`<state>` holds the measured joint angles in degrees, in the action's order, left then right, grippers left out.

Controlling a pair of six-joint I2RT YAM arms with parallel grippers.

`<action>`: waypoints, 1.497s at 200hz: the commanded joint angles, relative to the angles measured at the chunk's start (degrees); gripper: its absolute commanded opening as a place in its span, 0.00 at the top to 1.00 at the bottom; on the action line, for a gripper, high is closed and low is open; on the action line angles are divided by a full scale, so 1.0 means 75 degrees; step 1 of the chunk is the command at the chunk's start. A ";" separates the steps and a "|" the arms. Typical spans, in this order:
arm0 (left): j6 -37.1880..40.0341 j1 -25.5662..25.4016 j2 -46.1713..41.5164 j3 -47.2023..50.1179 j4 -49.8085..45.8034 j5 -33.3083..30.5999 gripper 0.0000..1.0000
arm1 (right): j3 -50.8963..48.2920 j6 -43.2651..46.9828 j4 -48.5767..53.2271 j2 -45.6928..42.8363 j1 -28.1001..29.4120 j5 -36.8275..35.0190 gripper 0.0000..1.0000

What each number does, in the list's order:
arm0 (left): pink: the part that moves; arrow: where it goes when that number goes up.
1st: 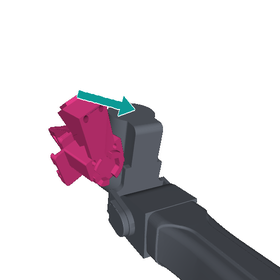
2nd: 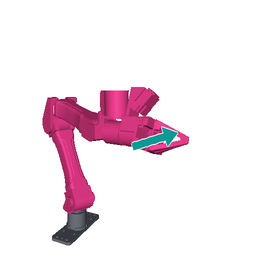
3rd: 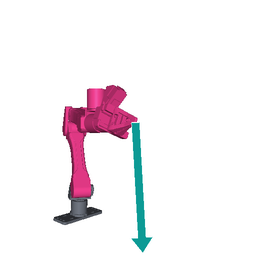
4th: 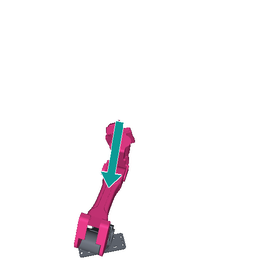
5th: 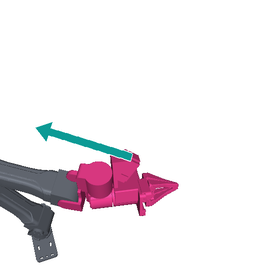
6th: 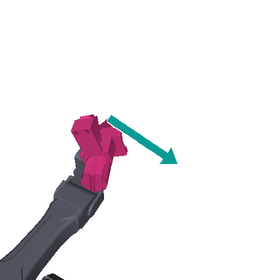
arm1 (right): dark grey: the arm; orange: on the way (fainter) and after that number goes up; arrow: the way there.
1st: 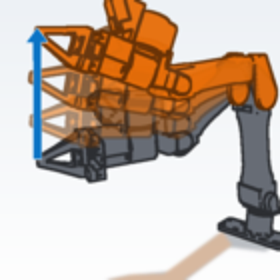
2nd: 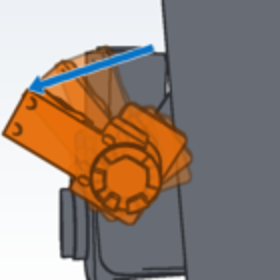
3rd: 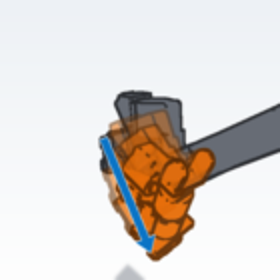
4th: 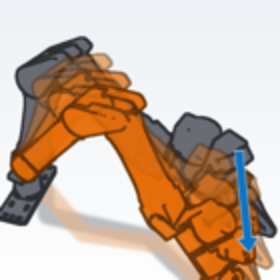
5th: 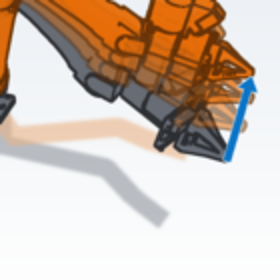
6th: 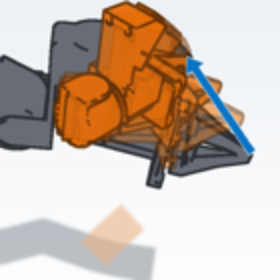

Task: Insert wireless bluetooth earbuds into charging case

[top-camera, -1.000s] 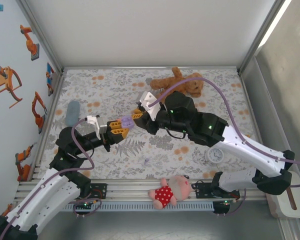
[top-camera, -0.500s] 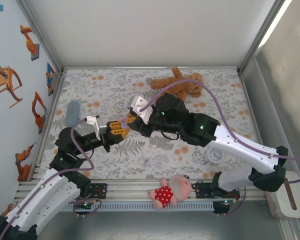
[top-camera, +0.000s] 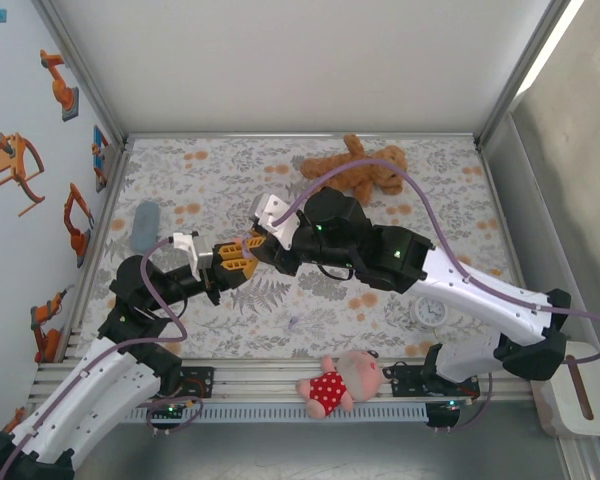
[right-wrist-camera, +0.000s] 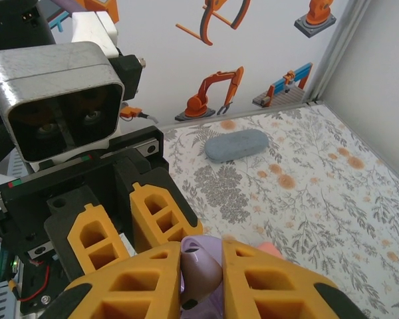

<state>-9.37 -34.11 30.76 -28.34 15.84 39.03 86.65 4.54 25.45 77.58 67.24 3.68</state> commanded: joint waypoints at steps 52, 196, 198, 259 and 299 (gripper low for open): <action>-0.0029 -0.0045 -0.0086 0.0029 0.0177 0.0144 0.99 | 0.0269 0.0185 0.0339 0.0000 0.0090 -0.0343 0.81; -0.0006 -0.0051 -0.0089 0.0005 0.0153 0.0140 0.99 | 0.0154 0.0153 0.0403 0.0012 0.0091 -0.0257 0.80; -0.0005 -0.0053 -0.0084 0.0005 0.0151 0.0140 0.99 | 0.0154 0.0159 0.0400 0.0020 0.0092 -0.0257 0.81; 0.0007 -0.0064 -0.0054 -0.0007 0.0182 0.0140 0.99 | 0.0162 0.0115 0.0461 0.0103 0.0088 -0.0073 0.80; 0.0007 -0.0071 -0.0044 -0.0007 0.0196 0.0137 0.99 | 0.0144 0.0035 0.0412 0.0132 0.0092 0.0130 0.80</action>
<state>-9.37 -34.22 30.74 -28.34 15.03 39.03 87.18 4.80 27.81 78.11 67.59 3.14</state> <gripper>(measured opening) 0.188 0.199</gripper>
